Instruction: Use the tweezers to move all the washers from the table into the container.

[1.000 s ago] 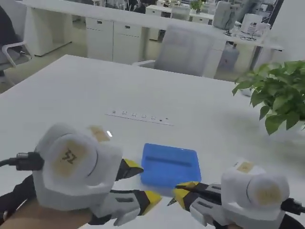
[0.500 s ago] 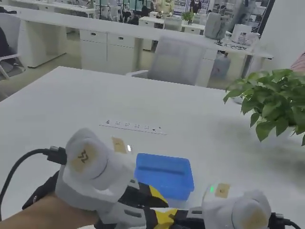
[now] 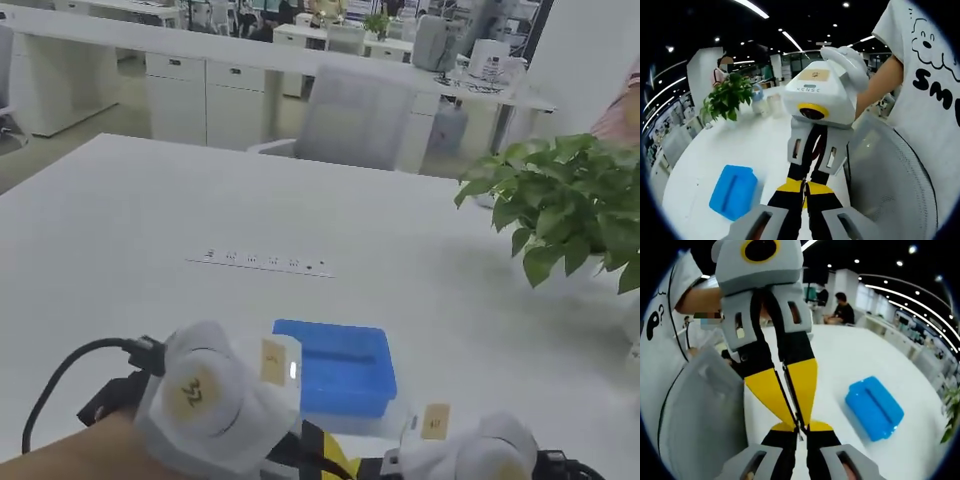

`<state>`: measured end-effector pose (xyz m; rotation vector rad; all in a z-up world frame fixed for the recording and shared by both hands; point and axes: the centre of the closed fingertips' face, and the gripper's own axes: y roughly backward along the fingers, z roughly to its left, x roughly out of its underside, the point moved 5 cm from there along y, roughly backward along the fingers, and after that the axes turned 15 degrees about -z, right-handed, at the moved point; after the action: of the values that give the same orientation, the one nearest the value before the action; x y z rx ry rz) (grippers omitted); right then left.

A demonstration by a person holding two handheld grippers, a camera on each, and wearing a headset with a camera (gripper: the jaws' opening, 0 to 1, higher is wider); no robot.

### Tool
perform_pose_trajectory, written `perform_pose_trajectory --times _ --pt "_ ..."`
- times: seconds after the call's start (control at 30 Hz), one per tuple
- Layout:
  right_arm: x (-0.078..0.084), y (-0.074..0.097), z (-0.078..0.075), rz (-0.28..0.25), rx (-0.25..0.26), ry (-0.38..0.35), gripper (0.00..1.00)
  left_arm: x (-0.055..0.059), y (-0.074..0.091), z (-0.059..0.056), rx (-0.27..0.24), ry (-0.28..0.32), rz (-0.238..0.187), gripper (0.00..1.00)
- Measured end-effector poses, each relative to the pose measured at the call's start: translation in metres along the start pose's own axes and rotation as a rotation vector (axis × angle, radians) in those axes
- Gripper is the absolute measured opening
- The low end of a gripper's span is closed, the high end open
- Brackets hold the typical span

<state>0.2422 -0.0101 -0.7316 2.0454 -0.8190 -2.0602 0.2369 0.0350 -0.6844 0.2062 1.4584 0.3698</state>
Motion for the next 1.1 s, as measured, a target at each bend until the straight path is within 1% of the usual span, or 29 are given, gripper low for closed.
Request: perform_pose_trajectory --times 0.07,0.13,0.2,0.3,0.33,0.4,0.47,0.53,0.57,0.6,0.63,0.67,0.73,0.8,0.83,0.9,0.93,1.03,1.1 --pt "0.007 -0.001 -0.003 0.029 0.007 0.004 0.03 0.008 0.0 0.005 -0.008 -0.009 0.018 0.0" --pt "0.014 -0.001 -0.008 0.049 0.027 0.026 0.03 0.019 -0.001 0.009 -0.028 -0.01 0.04 0.0" --pt "0.02 -0.003 -0.011 0.077 0.031 0.024 0.04 0.028 -0.006 0.01 -0.034 -0.012 0.043 0.0" --pt "0.03 -0.009 -0.014 0.105 0.027 0.05 0.04 0.041 -0.01 0.01 -0.05 -0.026 0.069 0.0" --pt "0.032 -0.01 -0.014 0.111 0.024 0.048 0.04 0.046 -0.011 0.011 -0.054 -0.023 0.08 0.0" --pt "0.039 -0.014 -0.016 0.124 0.032 0.048 0.04 0.053 -0.014 0.011 -0.069 -0.019 0.088 0.0" --pt "0.047 -0.019 -0.016 0.146 0.039 0.029 0.05 0.063 -0.018 0.011 -0.076 -0.016 0.106 0.0" --pt "0.053 -0.024 -0.015 0.16 0.047 0.017 0.06 0.073 -0.02 0.01 -0.078 0.004 0.124 0.0" --pt "0.056 -0.026 -0.014 0.166 0.046 0.01 0.06 0.076 -0.021 0.009 -0.076 0.011 0.127 0.0" --pt "0.057 -0.026 -0.013 0.167 0.06 0.002 0.06 0.078 -0.021 0.009 -0.076 0.02 0.128 0.0" --pt "0.057 -0.025 -0.012 0.154 0.078 0.011 0.07 0.081 -0.021 0.01 -0.076 0.024 0.136 0.0" --pt "0.057 -0.024 -0.01 0.146 0.082 0.006 0.07 0.083 -0.02 0.01 -0.074 0.028 0.146 0.0" --pt "0.054 -0.019 -0.007 0.124 0.116 -0.06 0.12 0.089 -0.018 0.012 -0.073 0.02 0.166 0.0" --pt "0.047 -0.009 -0.005 0.078 0.148 -0.123 0.17 0.095 -0.017 0.012 -0.067 0.02 0.184 0.0" --pt "0.042 -0.002 -0.004 0.047 0.171 -0.155 0.17 0.099 -0.017 0.012 -0.062 0.021 0.194 0.0" --pt "0.039 0.008 -0.004 0.015 0.207 -0.205 0.18 0.105 -0.017 0.013 -0.054 0.028 0.213 0.0" --pt "0.036 0.016 -0.003 -0.009 0.235 -0.244 0.19 0.108 -0.017 0.013 -0.05 0.029 0.22 0.0" --pt "0.03 0.033 -0.003 -0.064 0.3 -0.296 0.23 0.115 -0.02 0.015 -0.042 0.041 0.246 0.0" --pt "0.03 0.043 -0.001 -0.077 0.338 -0.31 0.27 0.119 -0.022 0.015 -0.034 0.03 0.268 0.0"
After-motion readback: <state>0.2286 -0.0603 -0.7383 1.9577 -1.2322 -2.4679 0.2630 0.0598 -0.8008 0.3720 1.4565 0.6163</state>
